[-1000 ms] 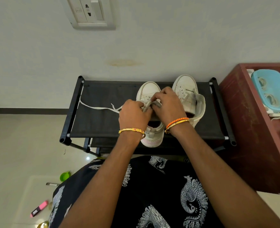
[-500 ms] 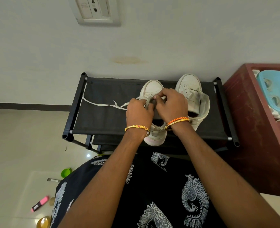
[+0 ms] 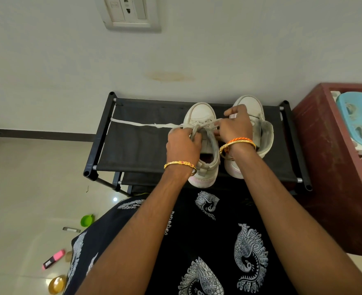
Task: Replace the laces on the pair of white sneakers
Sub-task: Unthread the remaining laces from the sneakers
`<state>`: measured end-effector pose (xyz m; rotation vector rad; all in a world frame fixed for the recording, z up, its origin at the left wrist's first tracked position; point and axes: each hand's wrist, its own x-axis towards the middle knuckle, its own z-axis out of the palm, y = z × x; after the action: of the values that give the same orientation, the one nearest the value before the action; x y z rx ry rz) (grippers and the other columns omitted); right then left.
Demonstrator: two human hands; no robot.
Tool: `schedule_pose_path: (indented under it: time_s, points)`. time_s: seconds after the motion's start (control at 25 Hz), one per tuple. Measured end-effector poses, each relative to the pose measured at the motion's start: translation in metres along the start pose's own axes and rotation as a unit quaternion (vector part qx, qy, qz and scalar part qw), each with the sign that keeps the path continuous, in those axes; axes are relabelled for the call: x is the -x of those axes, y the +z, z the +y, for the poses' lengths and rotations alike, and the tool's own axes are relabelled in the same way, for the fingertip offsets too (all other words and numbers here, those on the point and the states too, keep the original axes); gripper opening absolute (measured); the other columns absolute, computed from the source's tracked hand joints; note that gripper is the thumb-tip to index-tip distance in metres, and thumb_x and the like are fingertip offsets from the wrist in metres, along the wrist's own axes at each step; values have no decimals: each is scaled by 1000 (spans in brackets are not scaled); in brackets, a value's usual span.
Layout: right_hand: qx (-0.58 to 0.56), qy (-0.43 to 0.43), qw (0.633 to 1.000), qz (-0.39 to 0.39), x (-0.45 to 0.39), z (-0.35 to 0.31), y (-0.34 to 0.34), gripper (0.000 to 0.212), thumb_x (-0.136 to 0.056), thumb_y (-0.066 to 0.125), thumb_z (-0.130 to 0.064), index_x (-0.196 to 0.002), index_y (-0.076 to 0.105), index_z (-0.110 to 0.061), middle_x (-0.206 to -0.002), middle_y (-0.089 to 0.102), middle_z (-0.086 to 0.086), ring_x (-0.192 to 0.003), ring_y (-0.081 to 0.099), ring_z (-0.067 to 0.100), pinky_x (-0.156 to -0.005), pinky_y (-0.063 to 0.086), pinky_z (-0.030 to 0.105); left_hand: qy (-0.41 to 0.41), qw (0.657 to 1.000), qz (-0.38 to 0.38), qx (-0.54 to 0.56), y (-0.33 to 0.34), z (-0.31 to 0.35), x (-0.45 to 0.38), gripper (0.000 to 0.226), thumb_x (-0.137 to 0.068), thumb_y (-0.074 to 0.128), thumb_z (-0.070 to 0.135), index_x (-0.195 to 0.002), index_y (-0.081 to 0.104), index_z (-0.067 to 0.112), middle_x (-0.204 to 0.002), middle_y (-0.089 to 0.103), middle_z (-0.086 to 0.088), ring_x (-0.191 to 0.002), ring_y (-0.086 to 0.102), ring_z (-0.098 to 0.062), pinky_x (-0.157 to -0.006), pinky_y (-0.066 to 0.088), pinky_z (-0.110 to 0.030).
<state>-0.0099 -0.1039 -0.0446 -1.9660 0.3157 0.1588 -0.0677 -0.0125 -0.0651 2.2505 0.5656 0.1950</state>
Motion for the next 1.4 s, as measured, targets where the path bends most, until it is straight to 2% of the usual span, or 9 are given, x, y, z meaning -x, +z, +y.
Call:
schedule_pose_path:
  time_s: [0.2,0.4,0.48,0.72,0.84,1.04,1.16,1.28,1.4]
  points:
    - [115,-154,980,-47,6,0,-5,26,-81,48,-6,-83,68,-21,-98,63,8,-80,56,18,-70,44,27,-10,999,5,34,0,-1,2,26,-90,53,20,-66,58,10,-67,53,-7,-72,50,-24,-62,39,-30]
    - [299,-266,910,-105,11,3,-8,15,-83,61,-21,-93,70,-16,-124,45,5,-115,40,23,-84,41,29,-1,999,22,49,0,0,4,26,-91,54,19,-75,66,3,-72,60,-13,-73,56,-29,-66,47,-36]
    - [285,-266,913,-117,9,5,-5,14,-85,63,-19,-95,72,-13,-130,43,6,-121,37,24,-92,36,28,-4,998,31,56,-1,1,5,25,-91,55,19,-76,67,3,-73,60,-13,-69,54,-26,-65,48,-35]
    - [-20,-123,989,-83,14,3,-1,7,-81,68,-14,-75,68,-18,-114,52,6,-101,55,14,-89,42,23,-14,999,29,18,-3,8,8,28,-90,54,16,-62,50,10,-66,48,-4,-59,40,-16,-53,29,-21]
    - [-249,-66,961,-103,15,-13,-23,18,-87,60,-5,-75,62,-17,-81,67,-1,-73,61,1,-69,48,15,-25,999,22,10,-4,9,10,29,-90,54,15,-62,45,13,-55,38,3,-49,34,-9,-44,22,-17]
    - [-411,53,898,-147,17,-21,-29,19,-94,46,-6,-77,50,-15,-64,68,-3,-72,64,16,-70,48,29,-19,999,25,7,-3,10,8,27,-90,55,15,-63,50,12,-55,40,3,-50,37,-10,-48,26,-18]
    - [-84,-122,987,-61,13,-16,-21,7,-88,51,-7,-89,54,-14,-70,59,1,-72,56,19,-73,46,29,-21,999,22,16,-4,9,8,25,-90,54,13,-65,54,11,-53,41,5,-48,37,-8,-45,24,-13]
    - [268,-270,922,-73,14,-1,-12,16,-87,56,-19,-99,67,-16,-104,51,9,-101,47,23,-88,43,36,-19,999,18,29,-3,7,7,27,-89,54,13,-62,55,10,-52,44,3,-48,38,-8,-46,26,-19]
    - [335,-277,895,-101,12,8,-6,21,-90,59,-25,-105,70,-15,-127,45,7,-120,36,26,-97,37,39,-15,999,10,41,-3,5,4,27,-90,54,15,-64,59,12,-53,46,5,-49,41,-7,-46,29,-17]
